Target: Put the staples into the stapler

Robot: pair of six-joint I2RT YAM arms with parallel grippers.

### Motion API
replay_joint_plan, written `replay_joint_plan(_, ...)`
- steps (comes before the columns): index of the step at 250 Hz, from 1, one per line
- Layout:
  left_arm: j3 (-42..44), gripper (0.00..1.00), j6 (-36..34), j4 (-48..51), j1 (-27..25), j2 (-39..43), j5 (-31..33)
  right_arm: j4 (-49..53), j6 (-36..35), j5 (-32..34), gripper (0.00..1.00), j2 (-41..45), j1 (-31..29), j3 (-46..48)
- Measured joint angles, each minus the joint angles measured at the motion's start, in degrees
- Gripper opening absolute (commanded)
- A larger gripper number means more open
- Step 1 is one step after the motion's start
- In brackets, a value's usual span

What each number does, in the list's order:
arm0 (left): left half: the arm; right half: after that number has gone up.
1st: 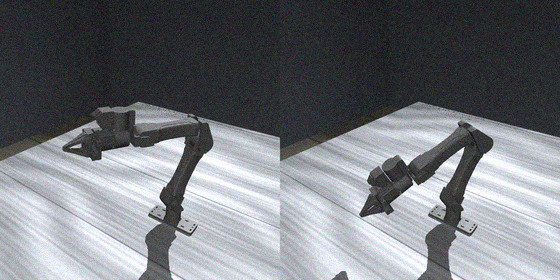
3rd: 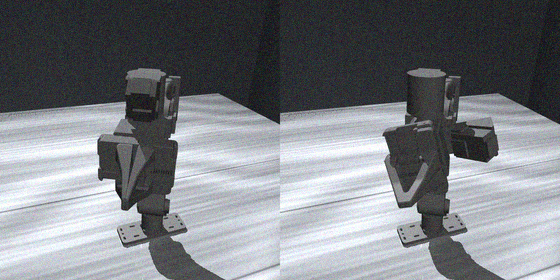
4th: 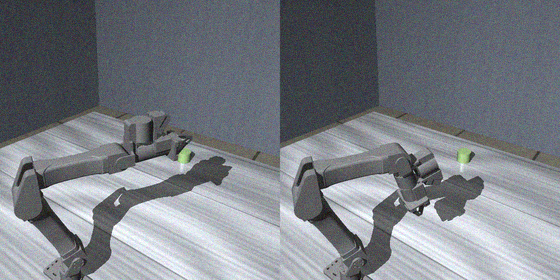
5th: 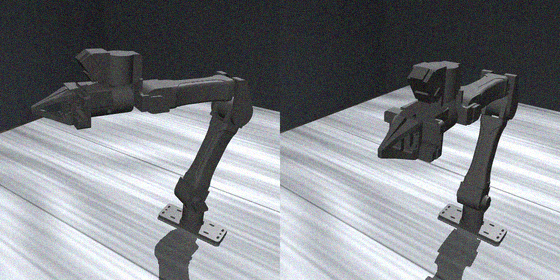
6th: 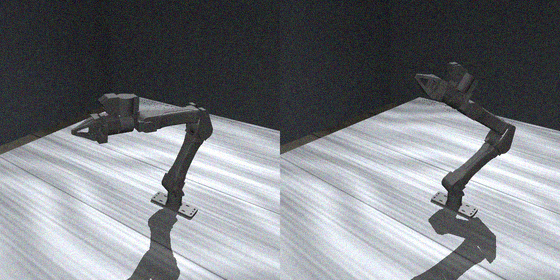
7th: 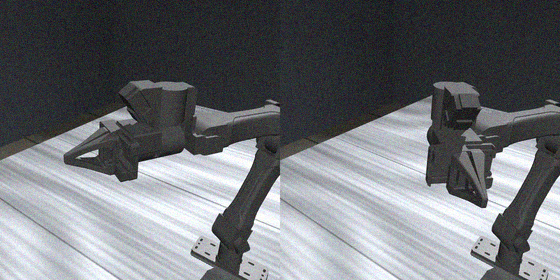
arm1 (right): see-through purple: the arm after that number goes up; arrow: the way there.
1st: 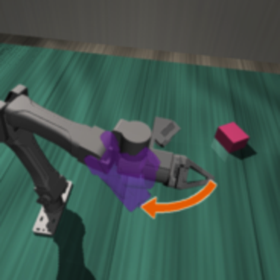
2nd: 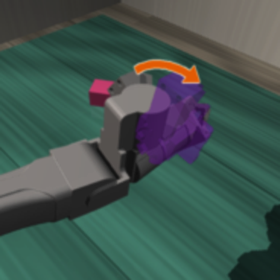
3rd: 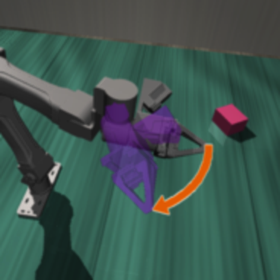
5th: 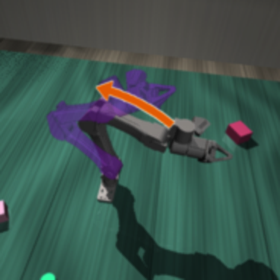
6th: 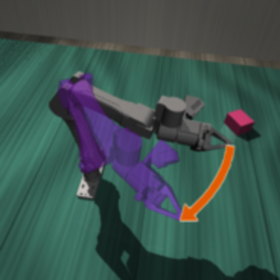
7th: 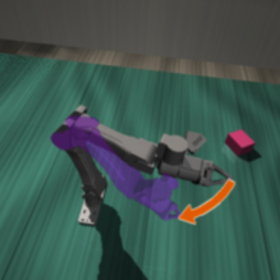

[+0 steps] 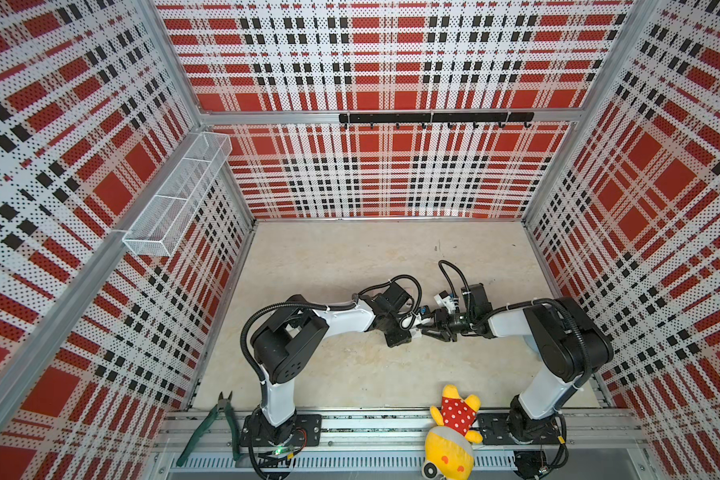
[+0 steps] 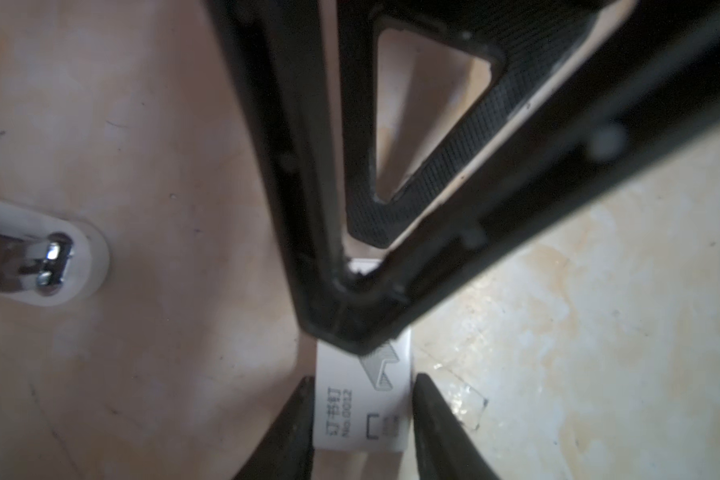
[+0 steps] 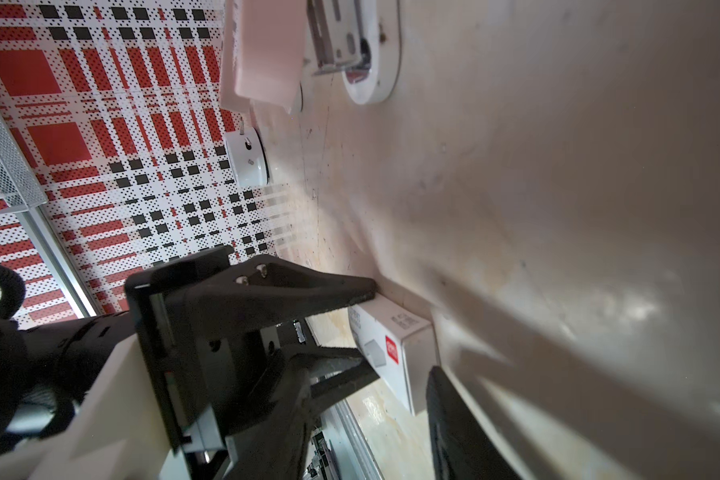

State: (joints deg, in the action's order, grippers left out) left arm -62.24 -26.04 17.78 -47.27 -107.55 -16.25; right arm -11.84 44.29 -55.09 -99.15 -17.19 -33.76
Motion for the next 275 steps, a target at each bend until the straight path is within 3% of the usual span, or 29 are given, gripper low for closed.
replay_joint_plan(275, -0.8, 0.37, -1.6, -0.7, 0.0, -1.0, -0.1, -3.5, 1.6, -1.2, 0.43, -2.3, -1.6, 0.0)
